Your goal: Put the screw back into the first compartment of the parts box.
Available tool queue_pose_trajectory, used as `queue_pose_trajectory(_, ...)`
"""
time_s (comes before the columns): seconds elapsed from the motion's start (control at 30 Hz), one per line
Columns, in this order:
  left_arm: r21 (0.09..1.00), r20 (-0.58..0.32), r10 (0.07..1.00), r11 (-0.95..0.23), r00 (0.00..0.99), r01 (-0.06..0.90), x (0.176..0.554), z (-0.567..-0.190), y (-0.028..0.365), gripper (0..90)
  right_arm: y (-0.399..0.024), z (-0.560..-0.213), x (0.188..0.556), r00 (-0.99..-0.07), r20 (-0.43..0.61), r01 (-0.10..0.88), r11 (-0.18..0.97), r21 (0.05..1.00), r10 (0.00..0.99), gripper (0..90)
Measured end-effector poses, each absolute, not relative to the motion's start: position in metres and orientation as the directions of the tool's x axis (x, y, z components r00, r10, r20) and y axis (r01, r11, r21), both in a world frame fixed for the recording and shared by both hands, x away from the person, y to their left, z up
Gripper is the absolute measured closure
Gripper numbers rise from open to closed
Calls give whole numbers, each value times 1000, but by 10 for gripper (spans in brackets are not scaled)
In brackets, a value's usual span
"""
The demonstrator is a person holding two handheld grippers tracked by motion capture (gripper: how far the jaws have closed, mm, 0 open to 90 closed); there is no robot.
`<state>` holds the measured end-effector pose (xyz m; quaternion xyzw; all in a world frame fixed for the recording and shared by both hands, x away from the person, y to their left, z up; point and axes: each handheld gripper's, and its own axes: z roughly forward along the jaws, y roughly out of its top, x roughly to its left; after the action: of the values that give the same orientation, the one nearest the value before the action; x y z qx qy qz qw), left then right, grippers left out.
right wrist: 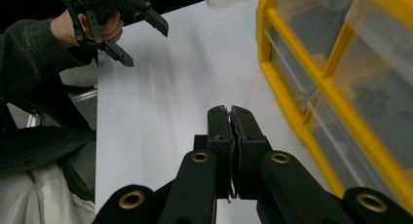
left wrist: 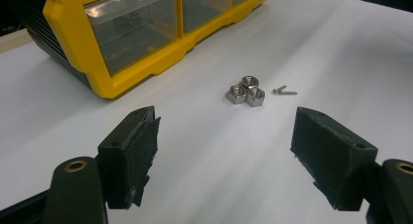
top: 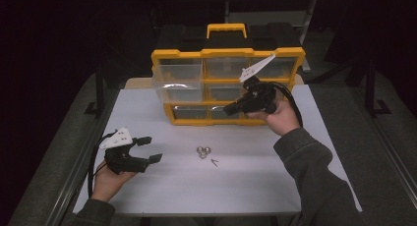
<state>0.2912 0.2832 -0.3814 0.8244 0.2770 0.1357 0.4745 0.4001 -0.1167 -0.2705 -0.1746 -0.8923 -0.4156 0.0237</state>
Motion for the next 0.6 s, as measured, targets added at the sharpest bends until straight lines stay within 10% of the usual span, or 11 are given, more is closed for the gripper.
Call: queue_pose_trajectory(0.6,860,-44,587,-390,809,330,291,-381,284,233,-114,-183,413,-958,112,250,572,781,265,866)
